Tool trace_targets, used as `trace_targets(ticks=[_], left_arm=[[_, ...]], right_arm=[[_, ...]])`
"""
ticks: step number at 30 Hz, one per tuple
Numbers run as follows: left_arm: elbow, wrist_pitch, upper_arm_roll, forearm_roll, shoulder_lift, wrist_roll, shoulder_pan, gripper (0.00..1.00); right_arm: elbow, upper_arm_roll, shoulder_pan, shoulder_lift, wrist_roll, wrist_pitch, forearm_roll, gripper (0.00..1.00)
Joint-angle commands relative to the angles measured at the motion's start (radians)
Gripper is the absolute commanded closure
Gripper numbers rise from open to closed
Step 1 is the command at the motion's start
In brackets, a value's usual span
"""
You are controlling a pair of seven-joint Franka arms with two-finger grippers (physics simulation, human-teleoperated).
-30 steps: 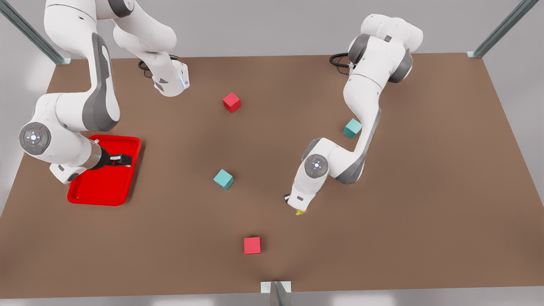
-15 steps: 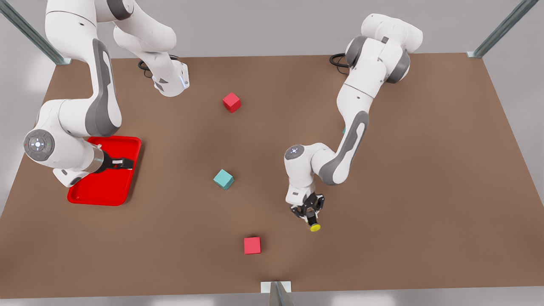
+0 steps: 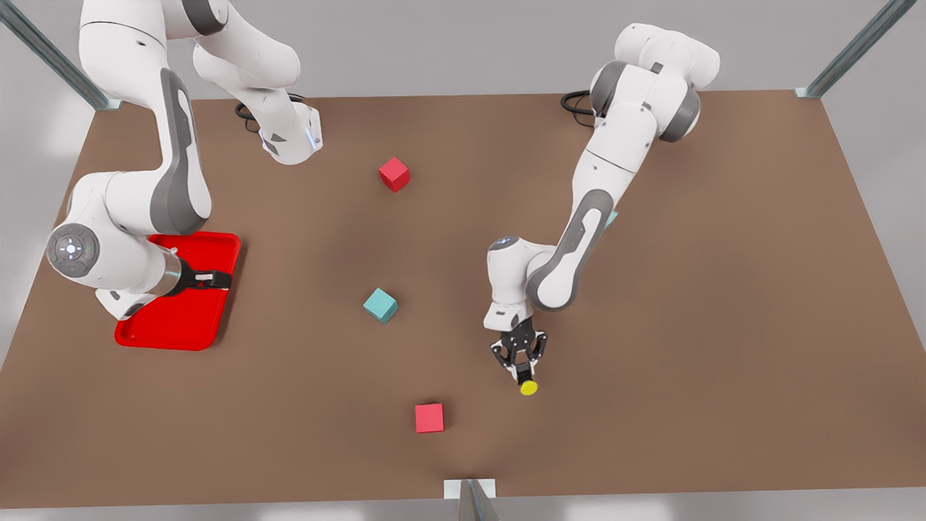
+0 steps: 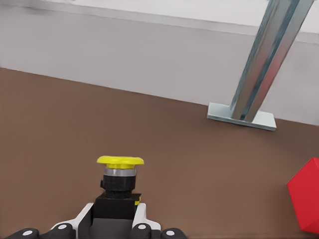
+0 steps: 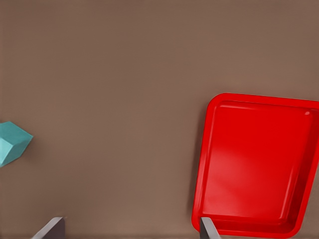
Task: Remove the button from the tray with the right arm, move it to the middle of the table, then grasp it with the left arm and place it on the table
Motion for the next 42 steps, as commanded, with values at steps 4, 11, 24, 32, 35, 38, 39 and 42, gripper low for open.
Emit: trace_targets(ticks=[4, 11, 24, 32, 35, 38, 39, 42], left_arm=[[-0.017, -0.043, 0.0, 0.162, 0.001, -0.508, -0.01, 0.68], [-0.031, -0.059, -0.001, 0.195, 0.008, -0.58, -0.025, 0.69], [-0.029, -0.145, 0.0, 0.249, 0.034, -0.692, -0.08, 0.69], [-0.026, -0.189, 0.0, 0.29, 0.045, -0.738, -0.099, 0.69], [-0.028, -0.218, 0.0, 0.303, 0.048, -0.75, -0.108, 0.69], [-0.028, -0.234, 0.0, 0.315, 0.059, -0.767, -0.12, 0.69], [-0.026, -0.243, 0.0, 0.315, 0.061, -0.767, -0.122, 0.69], [-0.025, -0.249, 0.0, 0.315, 0.065, -0.767, -0.129, 0.69]], right_arm=[[0.0, 0.0, 0.002, 0.005, 0.009, 0.0, 0.001, 0.0], [0.0, 0.0, 0.005, 0.013, 0.032, -0.001, -0.001, 0.0], [0.0, 0.0, 0.002, 0.005, 0.032, -0.003, 0.001, 0.0], [0.0, 0.0, 0.005, 0.016, 0.032, 0.002, 0.001, 0.0], [0.0, 0.0, 0.005, 0.022, 0.032, 0.002, 0.001, 0.0], [0.0, 0.0, 0.005, 0.025, 0.032, 0.002, 0.001, 0.0], [0.0, 0.0, 0.005, 0.025, 0.032, 0.002, 0.001, 0.0], [0.0, 0.0, 0.022, 0.027, 0.069, 0.0, -0.001, 0.0]])
